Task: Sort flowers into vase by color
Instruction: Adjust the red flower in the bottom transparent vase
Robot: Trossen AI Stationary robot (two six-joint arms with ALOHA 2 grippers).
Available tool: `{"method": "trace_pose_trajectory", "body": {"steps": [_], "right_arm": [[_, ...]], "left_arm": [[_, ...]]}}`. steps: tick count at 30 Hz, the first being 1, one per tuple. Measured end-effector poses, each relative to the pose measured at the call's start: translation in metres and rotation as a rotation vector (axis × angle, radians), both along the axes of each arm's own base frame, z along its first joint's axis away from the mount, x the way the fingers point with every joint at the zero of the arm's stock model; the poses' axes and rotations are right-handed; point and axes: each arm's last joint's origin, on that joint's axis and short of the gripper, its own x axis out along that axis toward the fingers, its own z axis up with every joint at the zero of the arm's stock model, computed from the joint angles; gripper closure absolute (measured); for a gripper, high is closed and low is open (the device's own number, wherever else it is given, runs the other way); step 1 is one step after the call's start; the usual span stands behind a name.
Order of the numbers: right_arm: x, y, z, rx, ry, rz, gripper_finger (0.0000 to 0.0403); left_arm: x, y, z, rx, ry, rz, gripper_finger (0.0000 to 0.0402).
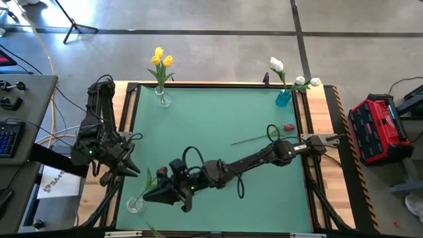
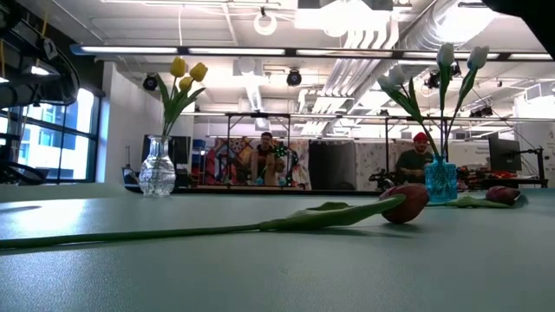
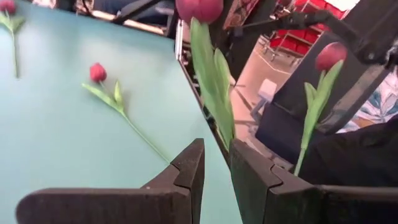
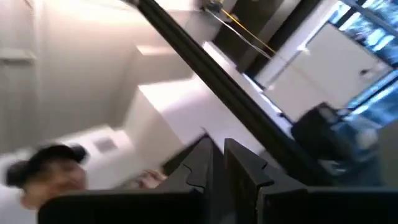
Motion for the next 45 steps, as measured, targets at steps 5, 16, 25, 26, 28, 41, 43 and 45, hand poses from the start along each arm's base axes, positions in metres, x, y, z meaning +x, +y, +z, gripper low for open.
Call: {"method": "trace_pose_trajectory", "body": {"steps": [5, 16, 25, 26, 28, 41, 43, 45], "right_arm": [[-0.011, -0.005, 0.029, -0.261, 0.205, -0.118, 0.0375], [-0.060, -0.019, 0.060, -0.455, 0.681, -0.490, 0.0375], [-0.102, -0.022, 0.051, -0.349, 1.075, -0.648, 0.0380], [-0.105, -0.024, 0.040, -0.340, 1.159, -0.657, 0.0384], [-0.099, -0.026, 0.016, -0.326, 1.257, -0.651, 0.0395], [-0.032, -0.058, -0.032, -0.366, 0.883, -0.443, 0.0402], [-0.029, -0.056, -0.027, -0.404, 0.745, -0.386, 0.0402], [-0.028, -0.051, -0.020, -0.471, 0.630, -0.351, 0.0402]], "left_arm": [[-0.001, -0.001, 0.001, -0.025, 0.018, -0.032, 0.0341], [0.000, 0.006, 0.044, -0.016, -0.089, 0.056, 0.0373], [0.003, 0.025, 0.088, -0.104, -0.154, 0.231, 0.0398], [0.003, 0.026, 0.090, -0.110, -0.155, 0.234, 0.0398], [0.003, 0.029, 0.094, -0.113, -0.161, 0.241, 0.0400], [0.004, 0.034, 0.090, 0.006, -0.169, 0.307, 0.0401], [0.004, 0.035, 0.087, 0.013, -0.159, 0.317, 0.0401], [0.004, 0.035, 0.085, 0.015, -0.151, 0.326, 0.0401]]}}
